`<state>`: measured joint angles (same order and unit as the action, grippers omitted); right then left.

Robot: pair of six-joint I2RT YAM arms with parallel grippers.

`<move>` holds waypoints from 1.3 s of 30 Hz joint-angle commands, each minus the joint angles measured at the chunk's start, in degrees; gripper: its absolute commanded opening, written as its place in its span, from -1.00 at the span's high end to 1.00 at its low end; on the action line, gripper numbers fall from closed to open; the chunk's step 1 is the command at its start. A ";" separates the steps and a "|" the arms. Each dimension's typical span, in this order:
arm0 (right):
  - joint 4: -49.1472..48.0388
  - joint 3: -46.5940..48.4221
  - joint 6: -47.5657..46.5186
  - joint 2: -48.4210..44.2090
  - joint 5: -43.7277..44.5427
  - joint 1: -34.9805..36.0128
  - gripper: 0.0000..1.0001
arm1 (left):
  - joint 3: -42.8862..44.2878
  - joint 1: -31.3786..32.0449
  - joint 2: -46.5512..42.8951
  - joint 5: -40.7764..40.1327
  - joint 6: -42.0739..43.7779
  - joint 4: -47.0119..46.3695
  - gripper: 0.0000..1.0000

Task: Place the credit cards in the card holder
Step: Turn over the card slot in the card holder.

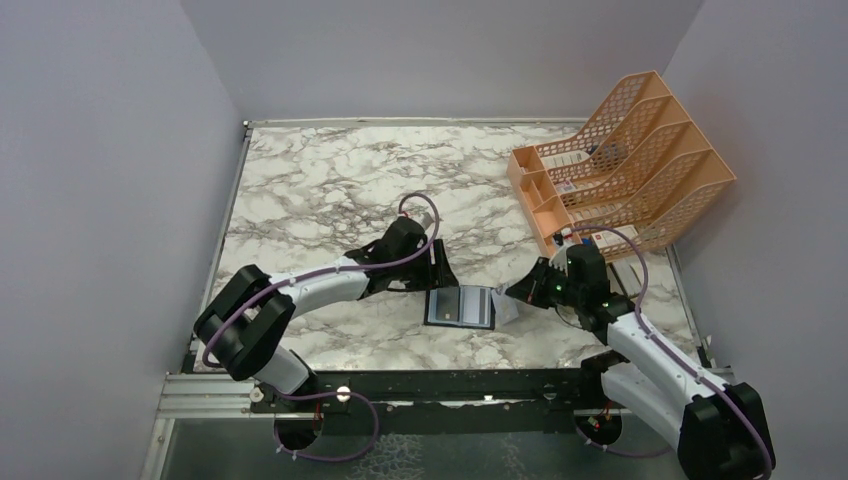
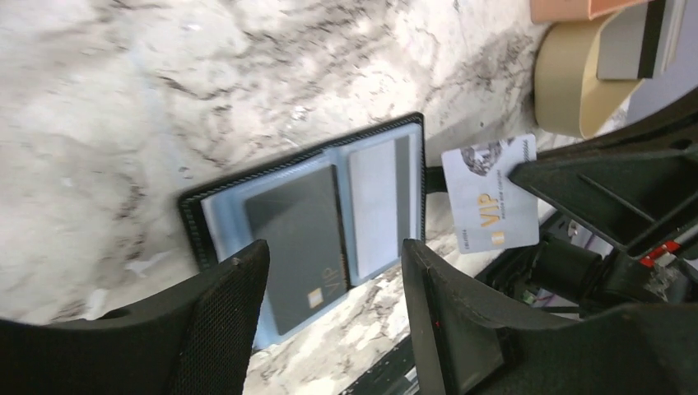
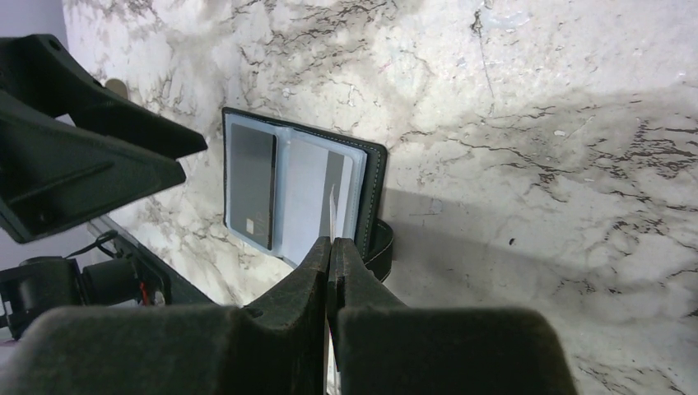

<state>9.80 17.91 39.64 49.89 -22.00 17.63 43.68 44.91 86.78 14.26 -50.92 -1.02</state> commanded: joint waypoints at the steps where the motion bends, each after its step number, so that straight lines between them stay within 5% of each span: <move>1: -2.97 0.46 1.31 0.17 -3.19 0.13 0.98 | 0.84 -2.71 -2.45 -2.05 4.07 4.64 -0.27; 18: -6.83 -3.24 0.97 7.90 -1.71 0.08 0.98 | -6.15 -6.30 0.60 12.96 -1.05 -12.97 -0.32; 39: -6.81 -2.72 0.83 7.12 -2.47 0.13 0.98 | -7.82 -6.28 3.22 11.27 -1.29 -14.63 -0.33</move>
<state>3.36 15.59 41.69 57.41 -25.30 17.63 36.53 38.74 89.69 25.17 -52.16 -13.85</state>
